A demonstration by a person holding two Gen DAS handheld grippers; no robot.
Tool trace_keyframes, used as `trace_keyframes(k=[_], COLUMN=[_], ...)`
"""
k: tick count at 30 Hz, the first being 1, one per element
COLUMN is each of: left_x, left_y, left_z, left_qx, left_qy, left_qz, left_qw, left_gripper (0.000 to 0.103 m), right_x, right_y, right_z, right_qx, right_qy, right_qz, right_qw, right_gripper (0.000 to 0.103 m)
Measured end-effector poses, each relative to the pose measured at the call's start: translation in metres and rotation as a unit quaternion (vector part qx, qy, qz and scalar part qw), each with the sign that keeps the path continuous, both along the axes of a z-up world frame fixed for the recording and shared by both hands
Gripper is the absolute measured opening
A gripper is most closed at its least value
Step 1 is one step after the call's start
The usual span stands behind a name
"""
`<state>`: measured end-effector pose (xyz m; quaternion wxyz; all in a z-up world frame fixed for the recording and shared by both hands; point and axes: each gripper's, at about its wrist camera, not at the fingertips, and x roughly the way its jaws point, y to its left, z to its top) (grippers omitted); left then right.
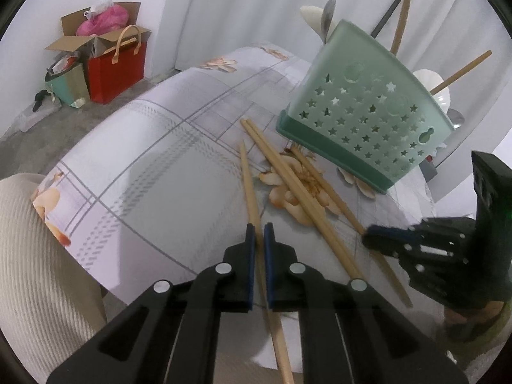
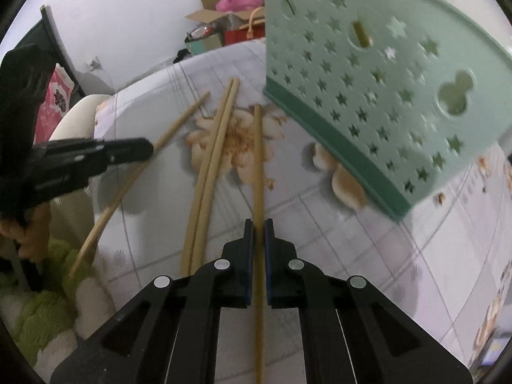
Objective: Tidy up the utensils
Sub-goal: 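Close the right tool on a chopstick while the left tool grasps another chopstick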
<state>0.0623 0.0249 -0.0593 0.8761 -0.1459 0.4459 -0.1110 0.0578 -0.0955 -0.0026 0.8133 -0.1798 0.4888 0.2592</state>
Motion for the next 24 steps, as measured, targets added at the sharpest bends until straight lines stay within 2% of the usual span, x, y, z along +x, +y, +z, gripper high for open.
trace_keyframes(k=[3,8,12,19,24], left_x=[0.007,0.022,0.025,0.025,0.021], left_y=[-0.005,-0.020,-0.027,-0.027,-0.032], left_z=[0.002,0.003,0.003,0.000,0.001], left_qx=[0.019,0.087,0.124,0.134,0.145], left_qy=[-0.003,-0.008,-0.012,-0.011,-0.013], left_qz=[-0.003,-0.004,0.001,0.006,0.004], left_qw=[0.9998,0.9962,0.9923,0.9909,0.9893], left_gripper=[0.015,0.016,0.013,0.010,0.010], right_x=[0.003,0.017,0.025,0.024,0.015], right_y=[-0.001,0.014,0.023,0.023,0.000], right_z=[0.002,0.000,-0.001,-0.004,0.003], right_qx=[-0.003,0.008,0.011,0.018,0.025], right_qy=[-0.011,-0.025,-0.031,-0.027,-0.021], right_qz=[-0.002,0.004,0.002,-0.009,-0.013], right_qw=[1.000,1.000,0.999,0.999,0.999], right_gripper=[0.011,0.015,0.005,0.005,0.005])
